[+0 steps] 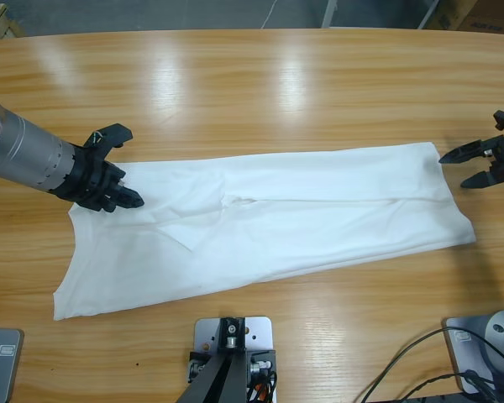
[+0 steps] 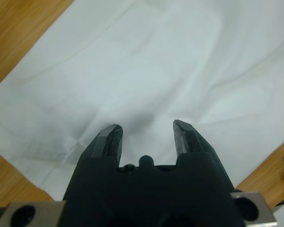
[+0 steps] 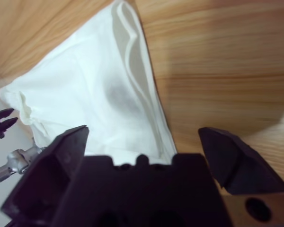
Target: Fold clothes
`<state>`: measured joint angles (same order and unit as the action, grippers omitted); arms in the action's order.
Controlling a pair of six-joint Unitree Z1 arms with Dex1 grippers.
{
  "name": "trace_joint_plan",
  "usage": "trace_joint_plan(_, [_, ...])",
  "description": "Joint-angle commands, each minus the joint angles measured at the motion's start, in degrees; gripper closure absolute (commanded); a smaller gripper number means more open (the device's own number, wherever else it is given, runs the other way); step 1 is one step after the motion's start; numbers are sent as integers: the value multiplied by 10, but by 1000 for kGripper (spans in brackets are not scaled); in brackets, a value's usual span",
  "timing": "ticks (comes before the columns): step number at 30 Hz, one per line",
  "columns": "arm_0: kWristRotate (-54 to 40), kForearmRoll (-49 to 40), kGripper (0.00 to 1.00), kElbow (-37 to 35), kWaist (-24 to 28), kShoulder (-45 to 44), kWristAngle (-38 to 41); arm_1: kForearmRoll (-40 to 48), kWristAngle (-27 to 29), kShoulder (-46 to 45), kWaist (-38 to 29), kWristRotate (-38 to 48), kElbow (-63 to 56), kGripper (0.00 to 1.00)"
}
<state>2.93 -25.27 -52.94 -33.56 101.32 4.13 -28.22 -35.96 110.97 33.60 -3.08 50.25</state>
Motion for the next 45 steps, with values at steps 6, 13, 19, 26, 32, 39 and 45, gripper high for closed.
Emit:
trace_joint_plan(6, [8, -3, 570, -2, -22, 10, 4, 37, 0, 21, -47, 19, -55, 18])
trace_joint_plan(13, [8, -3, 570, 12, -22, -7, 2, 44, 19, 14, -75, 28, -59, 18])
trace_joint_plan(19, [12, -3, 570, 17, -25, -12, 2, 45, 21, 17, -92, 30, -59, 18])
trace_joint_plan(26, [12, -2, 570, 16, -25, -12, 0, 39, 19, 32, -95, 32, -58, 159])
trace_joint_plan(32, [12, -1, 570, 15, -25, -9, 0, 39, -1, 47, -95, 31, -58, 311])
trace_joint_plan(39, [12, -1, 570, 18, -25, -9, 0, 39, -4, 48, -100, 31, -59, 312])
trace_joint_plan(45, [12, -1, 570, 18, -25, -9, -1, 51, -33, 59, -100, 22, -60, 478])
